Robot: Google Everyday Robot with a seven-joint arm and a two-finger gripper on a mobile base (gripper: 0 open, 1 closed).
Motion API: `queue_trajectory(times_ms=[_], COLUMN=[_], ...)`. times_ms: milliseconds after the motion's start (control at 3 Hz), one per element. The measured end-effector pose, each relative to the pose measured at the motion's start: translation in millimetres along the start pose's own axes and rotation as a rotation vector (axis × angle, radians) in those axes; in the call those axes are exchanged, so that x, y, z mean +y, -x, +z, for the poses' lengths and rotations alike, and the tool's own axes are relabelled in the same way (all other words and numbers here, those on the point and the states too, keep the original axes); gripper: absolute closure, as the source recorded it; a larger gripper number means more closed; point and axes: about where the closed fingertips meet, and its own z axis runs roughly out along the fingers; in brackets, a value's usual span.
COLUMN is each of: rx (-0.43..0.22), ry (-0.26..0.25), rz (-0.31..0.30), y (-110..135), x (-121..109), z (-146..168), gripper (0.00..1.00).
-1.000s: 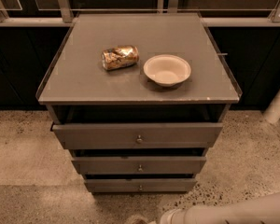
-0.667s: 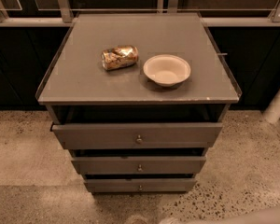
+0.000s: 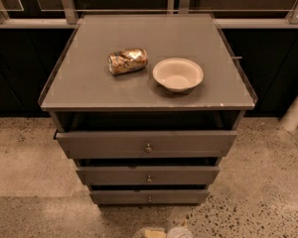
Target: Open bottom drawer
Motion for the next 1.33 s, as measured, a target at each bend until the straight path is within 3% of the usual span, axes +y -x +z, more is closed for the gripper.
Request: queue_trajectory(times_ms=[333,667,1000,1333], rx=[-0.047,-0.036,-0.063,-0.120], ry=[-0.055,-0.043,-0.070,-0.121], rz=[0.005,0.004,-0.086,-0.310], y=[9.7,7.5,5.1,-18.0], x=[-14.5,-11.0,-10.1,-9.3], z=[2.4,2.1,-0.5,7.6], gripper=[0.00,0.00,0.00,0.00])
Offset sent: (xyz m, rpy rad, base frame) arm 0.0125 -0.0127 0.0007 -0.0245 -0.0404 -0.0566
